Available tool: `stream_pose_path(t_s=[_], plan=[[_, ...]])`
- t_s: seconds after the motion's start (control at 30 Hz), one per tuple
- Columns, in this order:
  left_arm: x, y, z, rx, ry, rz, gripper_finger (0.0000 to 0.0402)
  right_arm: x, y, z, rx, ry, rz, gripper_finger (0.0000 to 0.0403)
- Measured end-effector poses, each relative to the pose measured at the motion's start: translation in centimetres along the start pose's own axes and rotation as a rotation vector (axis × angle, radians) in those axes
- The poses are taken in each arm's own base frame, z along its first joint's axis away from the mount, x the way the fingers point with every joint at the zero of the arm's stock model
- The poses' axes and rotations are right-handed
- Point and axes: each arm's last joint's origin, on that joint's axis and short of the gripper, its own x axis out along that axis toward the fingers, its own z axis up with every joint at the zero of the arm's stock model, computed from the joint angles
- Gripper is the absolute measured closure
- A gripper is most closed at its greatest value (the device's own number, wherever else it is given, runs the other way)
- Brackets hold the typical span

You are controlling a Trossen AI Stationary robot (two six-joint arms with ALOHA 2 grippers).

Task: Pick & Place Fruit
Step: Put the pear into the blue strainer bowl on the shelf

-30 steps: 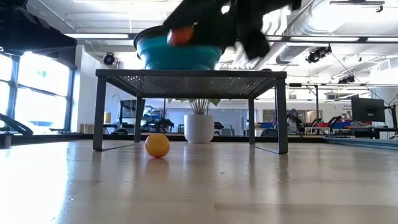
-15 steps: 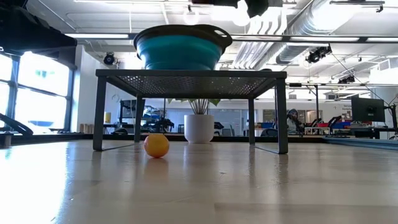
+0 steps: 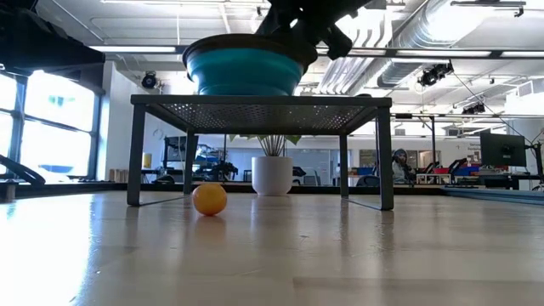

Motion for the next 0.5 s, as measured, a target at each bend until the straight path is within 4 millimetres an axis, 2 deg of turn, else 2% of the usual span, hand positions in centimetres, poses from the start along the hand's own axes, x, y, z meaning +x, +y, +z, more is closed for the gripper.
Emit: stream_pose_path(t_s=[0.33, 0.5], plan=[[0.0, 0.0, 0.0, 0.000, 0.000, 0.000, 0.0401, -0.7, 0.6, 0.0, -0.027, 0.004, 0.040, 0.0198], [0.0, 0.0, 0.0, 0.000, 0.000, 0.000, 0.0401, -3.1, 1.5, 1.3, -0.046, -0.056, 0.032, 0.0201]])
